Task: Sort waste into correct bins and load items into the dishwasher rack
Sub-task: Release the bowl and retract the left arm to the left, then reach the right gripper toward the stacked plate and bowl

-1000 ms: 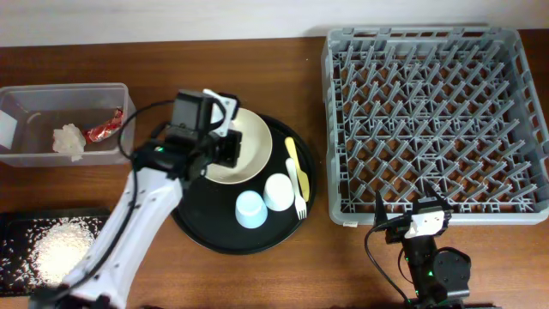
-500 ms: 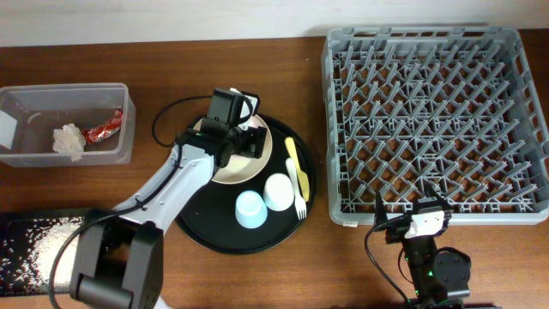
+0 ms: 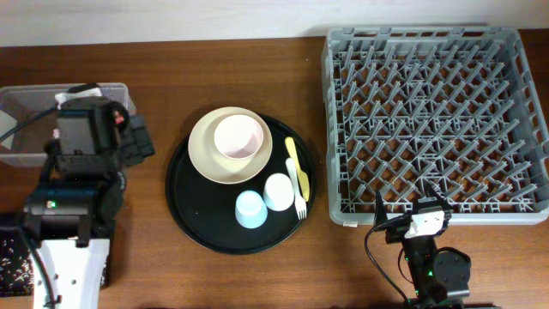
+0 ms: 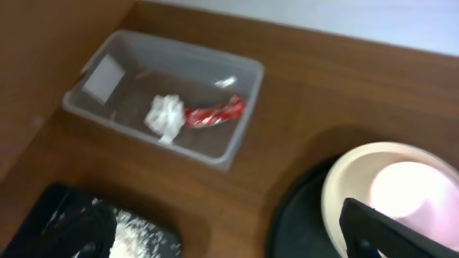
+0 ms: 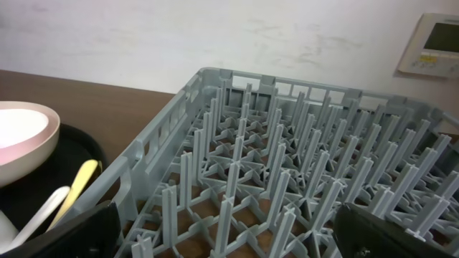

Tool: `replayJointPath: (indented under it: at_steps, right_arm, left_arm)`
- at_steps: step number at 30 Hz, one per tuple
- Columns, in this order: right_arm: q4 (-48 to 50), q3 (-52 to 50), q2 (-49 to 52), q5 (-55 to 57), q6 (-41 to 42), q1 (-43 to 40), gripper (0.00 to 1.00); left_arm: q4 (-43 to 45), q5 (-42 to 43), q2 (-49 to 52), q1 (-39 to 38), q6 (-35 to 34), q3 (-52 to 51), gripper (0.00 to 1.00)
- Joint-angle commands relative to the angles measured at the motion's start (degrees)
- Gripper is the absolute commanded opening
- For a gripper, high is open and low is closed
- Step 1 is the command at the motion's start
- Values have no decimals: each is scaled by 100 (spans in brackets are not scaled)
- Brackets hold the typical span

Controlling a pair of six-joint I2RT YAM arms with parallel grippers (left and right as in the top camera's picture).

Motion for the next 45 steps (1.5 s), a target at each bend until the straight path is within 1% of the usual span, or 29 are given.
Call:
replayJointPath:
  at_steps: [1, 23, 27, 29, 30, 32, 34, 35, 37, 39, 41, 42, 44, 45]
  right_arm:
    - [-26, -26, -37, -52, 39, -37, 98]
    - [-26, -26, -37, -52, 39, -37, 98]
    - [557, -26, -37, -564, 44, -37, 98]
    - [579, 179, -37, -636, 398, -37, 98]
    - [350, 444, -28, -634, 680, -37, 98]
    - [-107, 1062, 131, -640, 964, -37, 98]
    - [-518, 1755, 494, -734, 970, -37, 98]
    - [-896, 2490, 1010, -837, 970, -37, 98]
    - [-1397, 3519, 1882, -1082, 970, -37, 98]
    - [-2127, 4817, 3056, -1609, 973, -37, 98]
    - [-3414, 6546, 4538, -2208, 1005, -37, 98]
    - [-3836, 7062, 4970, -2339, 1134, -35, 98]
    - [-4986, 8697, 6363, -2780, 1720, 98, 98]
    - [-5156, 9101, 6776, -2879, 1873, 205, 98]
  left_arm:
    - [-129, -142, -50, 87, -72, -7, 100]
    - [-144, -125, -50, 87, -72, -7, 99]
    - [-144, -125, -50, 87, -72, -7, 99]
    - [-144, -125, -50, 87, -72, -7, 99]
    - [-144, -125, -50, 87, -72, -7, 99]
    - [-144, -125, -50, 87, -72, -7, 99]
    - [-144, -125, -50, 87, -72, -7, 99]
    - [-144, -125, -50, 87, -72, -7, 99]
    - [-144, -125, -50, 87, -72, -7, 99]
    - [-144, -125, -50, 87, -72, -7, 99]
    - [-144, -125, -50, 87, -72, -7, 99]
    - [-144, -125, -50, 87, -72, -7, 99]
    - [-144, -125, -50, 87, -72, -7, 99]
    - [-144, -125, -50, 87, -72, -7, 99]
